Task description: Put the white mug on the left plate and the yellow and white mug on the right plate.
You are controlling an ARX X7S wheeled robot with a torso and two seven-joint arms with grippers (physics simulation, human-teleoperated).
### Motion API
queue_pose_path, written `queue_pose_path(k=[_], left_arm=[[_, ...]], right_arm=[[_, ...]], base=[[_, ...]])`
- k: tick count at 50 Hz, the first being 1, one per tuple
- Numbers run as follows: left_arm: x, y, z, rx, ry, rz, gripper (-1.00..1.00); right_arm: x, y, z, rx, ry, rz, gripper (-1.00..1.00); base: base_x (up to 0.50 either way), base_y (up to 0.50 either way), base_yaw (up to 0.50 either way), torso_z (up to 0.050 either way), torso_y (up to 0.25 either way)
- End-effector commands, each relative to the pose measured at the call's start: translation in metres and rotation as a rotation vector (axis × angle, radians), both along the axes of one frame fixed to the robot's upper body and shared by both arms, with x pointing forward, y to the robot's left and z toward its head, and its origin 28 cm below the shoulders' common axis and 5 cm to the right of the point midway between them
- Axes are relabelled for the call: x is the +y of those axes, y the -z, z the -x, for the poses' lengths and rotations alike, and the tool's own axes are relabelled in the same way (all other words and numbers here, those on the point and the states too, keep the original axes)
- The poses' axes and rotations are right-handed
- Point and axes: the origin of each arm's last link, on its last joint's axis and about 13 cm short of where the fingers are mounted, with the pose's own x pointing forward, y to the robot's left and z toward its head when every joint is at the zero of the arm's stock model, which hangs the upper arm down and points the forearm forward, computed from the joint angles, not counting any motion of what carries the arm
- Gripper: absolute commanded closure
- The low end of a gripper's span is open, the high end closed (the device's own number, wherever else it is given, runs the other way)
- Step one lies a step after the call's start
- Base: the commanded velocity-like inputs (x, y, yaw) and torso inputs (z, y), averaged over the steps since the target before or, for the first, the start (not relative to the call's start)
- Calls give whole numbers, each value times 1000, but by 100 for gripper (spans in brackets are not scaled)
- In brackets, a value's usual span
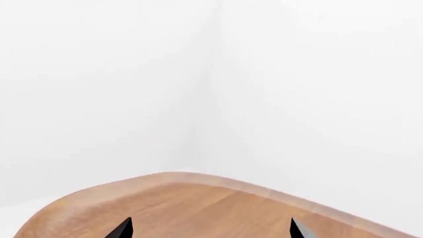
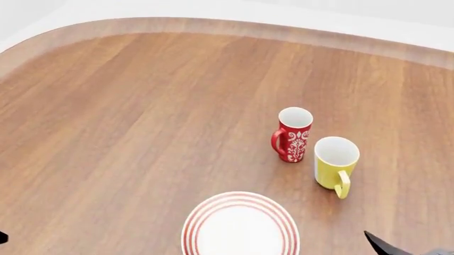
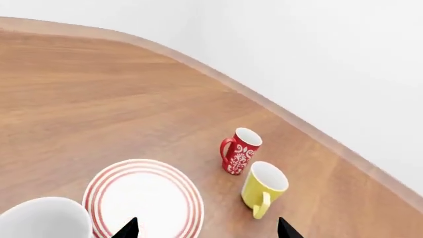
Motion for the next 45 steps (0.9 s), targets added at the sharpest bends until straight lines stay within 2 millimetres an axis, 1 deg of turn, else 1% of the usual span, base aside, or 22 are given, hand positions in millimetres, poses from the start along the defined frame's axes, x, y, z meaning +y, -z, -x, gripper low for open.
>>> queue_pose_path(k=[1, 7, 20, 23, 26, 31, 39, 45], left_arm=[[2, -2, 2, -10, -10, 7, -100], [2, -2, 2, -8, -12, 7, -100], [3, -2, 4, -10, -17, 7, -100], [4, -2, 4, -13, -21, 13, -100], [4, -3, 4, -13, -21, 13, -100], [3, -4, 4, -13, -21, 11, -100], [4, -5, 3, -17, -26, 14, -100], [5, -6, 3, -20, -29, 17, -100]], right_arm=[[-4, -4, 10, 49, -50, 40, -100], [-4, -3, 14, 59, -80, 43, -100], [-3, 19, 15, 136, -222, 42, -100], [-3, 25, 18, 166, -286, 75, -100], [-3, 29, 22, 178, -316, 97, -100], [-4, 32, 22, 192, -331, 101, -100], [-1, 40, 15, 223, -359, 98, -100], [0, 49, -5, 256, -376, 57, -100]], base=[[0, 0, 0, 0, 0], [0, 0, 0, 0, 0], [0, 0, 0, 0, 0], [0, 0, 0, 0, 0], [0, 0, 0, 0, 0], [0, 0, 0, 0, 0], [0, 0, 0, 0, 0], [0, 0, 0, 0, 0]])
